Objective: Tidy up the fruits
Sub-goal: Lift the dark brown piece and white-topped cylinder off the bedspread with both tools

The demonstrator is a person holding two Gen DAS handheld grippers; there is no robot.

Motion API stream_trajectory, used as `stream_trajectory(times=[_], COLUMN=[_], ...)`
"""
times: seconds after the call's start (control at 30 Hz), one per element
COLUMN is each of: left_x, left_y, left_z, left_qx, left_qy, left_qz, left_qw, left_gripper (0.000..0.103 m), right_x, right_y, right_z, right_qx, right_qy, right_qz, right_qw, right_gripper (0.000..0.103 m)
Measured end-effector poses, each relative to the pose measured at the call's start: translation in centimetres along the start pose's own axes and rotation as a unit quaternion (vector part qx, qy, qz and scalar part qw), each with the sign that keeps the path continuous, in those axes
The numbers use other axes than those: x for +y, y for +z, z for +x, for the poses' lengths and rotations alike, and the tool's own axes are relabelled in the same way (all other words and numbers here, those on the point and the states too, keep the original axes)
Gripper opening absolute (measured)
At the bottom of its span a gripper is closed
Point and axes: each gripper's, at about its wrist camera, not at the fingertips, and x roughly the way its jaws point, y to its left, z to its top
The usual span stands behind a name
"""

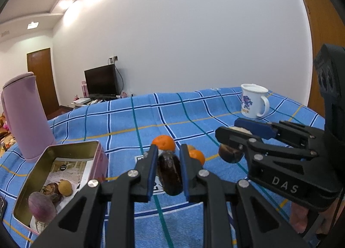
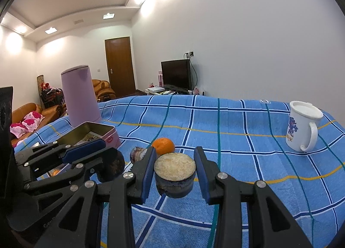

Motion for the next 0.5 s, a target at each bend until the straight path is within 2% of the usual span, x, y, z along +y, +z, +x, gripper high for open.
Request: stream_trajectory(times=[0.5], left_x=[0.01], left_y=[0.21], left_z=[-0.75], left_qx=[-0.014], left_qy=[0.008], left_qz=[0.005], left_qw=[0.9999], left_gripper=[0.021], right_x=[0.43], right_y=[-0.04], right_z=[-0.26], right_qx=[-0.006], right_qy=[0.004], right_qz=[-0.007], right_qw=[1.000], right_gripper=[0.039])
